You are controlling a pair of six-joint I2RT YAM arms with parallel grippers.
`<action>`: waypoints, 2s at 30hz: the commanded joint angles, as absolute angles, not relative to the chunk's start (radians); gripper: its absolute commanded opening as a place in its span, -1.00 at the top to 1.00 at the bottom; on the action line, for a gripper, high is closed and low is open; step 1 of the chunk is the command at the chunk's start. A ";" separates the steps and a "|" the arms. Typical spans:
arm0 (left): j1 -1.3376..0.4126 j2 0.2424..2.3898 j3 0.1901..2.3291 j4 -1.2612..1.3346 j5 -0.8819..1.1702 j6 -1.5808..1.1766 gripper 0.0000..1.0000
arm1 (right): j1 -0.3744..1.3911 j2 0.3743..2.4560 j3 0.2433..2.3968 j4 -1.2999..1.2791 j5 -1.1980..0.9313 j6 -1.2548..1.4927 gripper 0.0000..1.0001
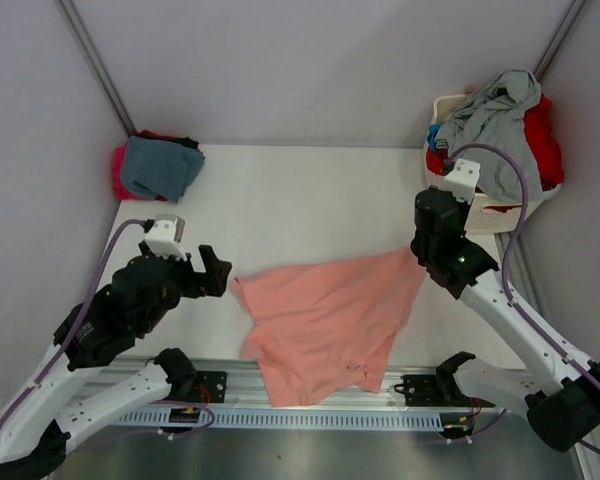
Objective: Fold and stack the t-shirts
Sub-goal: Flatten out the tshirt
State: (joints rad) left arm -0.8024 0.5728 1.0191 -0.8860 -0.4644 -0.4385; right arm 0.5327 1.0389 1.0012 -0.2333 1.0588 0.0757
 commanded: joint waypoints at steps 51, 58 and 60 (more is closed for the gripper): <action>-1.517 1.893 1.385 -0.681 -0.208 -0.374 -0.99 | 0.653 1.082 0.928 -0.238 0.801 0.170 1.00; -1.517 1.974 1.390 -0.735 -0.293 -0.434 -0.91 | 0.653 1.040 0.904 -0.261 0.805 0.182 1.00; -1.517 1.986 1.397 -0.741 -0.307 -0.443 -0.58 | 0.653 1.034 0.902 -0.265 0.807 0.183 1.00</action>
State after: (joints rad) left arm -1.5127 1.9598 1.3685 -0.6971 -0.2394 -0.4103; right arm 0.6487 1.0645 0.9047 -0.2653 0.7803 0.1654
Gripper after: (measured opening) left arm 0.865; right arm 0.006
